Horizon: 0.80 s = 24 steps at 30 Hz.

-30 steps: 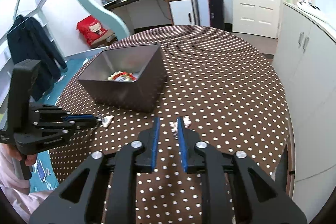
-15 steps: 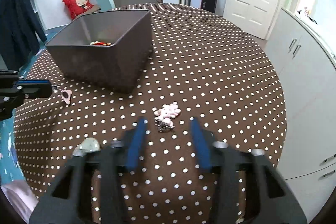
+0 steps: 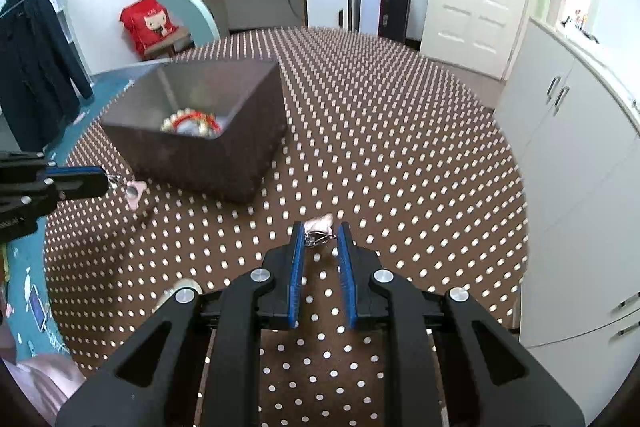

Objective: Organize jewelry
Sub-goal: 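Carry both charms into the grey tray and open both grippers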

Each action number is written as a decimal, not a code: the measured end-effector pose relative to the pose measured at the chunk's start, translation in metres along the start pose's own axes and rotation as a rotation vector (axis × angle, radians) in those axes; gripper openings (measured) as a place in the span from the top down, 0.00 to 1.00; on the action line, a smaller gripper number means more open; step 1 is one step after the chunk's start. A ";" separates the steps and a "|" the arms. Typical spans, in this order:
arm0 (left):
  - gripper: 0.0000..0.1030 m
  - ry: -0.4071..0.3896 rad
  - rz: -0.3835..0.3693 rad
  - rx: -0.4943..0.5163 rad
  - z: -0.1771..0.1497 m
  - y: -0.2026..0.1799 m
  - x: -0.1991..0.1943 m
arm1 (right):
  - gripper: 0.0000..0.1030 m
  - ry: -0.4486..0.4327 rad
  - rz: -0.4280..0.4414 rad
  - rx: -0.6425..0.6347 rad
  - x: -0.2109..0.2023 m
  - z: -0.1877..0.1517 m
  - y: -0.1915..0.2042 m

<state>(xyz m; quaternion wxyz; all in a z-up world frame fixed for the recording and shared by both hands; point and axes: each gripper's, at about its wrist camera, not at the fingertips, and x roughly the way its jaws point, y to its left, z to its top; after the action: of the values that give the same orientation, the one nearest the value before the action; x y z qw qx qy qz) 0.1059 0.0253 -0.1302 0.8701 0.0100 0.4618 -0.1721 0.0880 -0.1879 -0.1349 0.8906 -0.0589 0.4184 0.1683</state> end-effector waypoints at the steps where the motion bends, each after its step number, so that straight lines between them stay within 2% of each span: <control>1: 0.95 -0.007 -0.001 0.001 0.001 -0.001 -0.002 | 0.85 -0.012 0.002 0.000 -0.004 0.001 -0.001; 9: 0.95 -0.098 0.001 0.029 0.020 -0.006 -0.033 | 0.85 -0.136 0.017 -0.039 -0.046 0.028 0.009; 15: 0.95 -0.195 0.014 0.042 0.044 -0.007 -0.062 | 0.85 -0.207 0.043 -0.091 -0.062 0.057 0.028; 20: 0.95 -0.217 0.021 0.025 0.056 -0.003 -0.066 | 0.85 -0.224 0.079 -0.131 -0.058 0.072 0.045; 24: 0.95 -0.208 0.018 0.000 0.060 0.004 -0.059 | 0.85 -0.196 0.108 -0.151 -0.043 0.076 0.056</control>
<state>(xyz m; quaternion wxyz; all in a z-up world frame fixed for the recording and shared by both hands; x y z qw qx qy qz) 0.1246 0.0354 -0.0482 0.9148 -0.0035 0.3690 -0.1643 0.0981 -0.1273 -0.0505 0.9099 -0.0865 0.3178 0.2521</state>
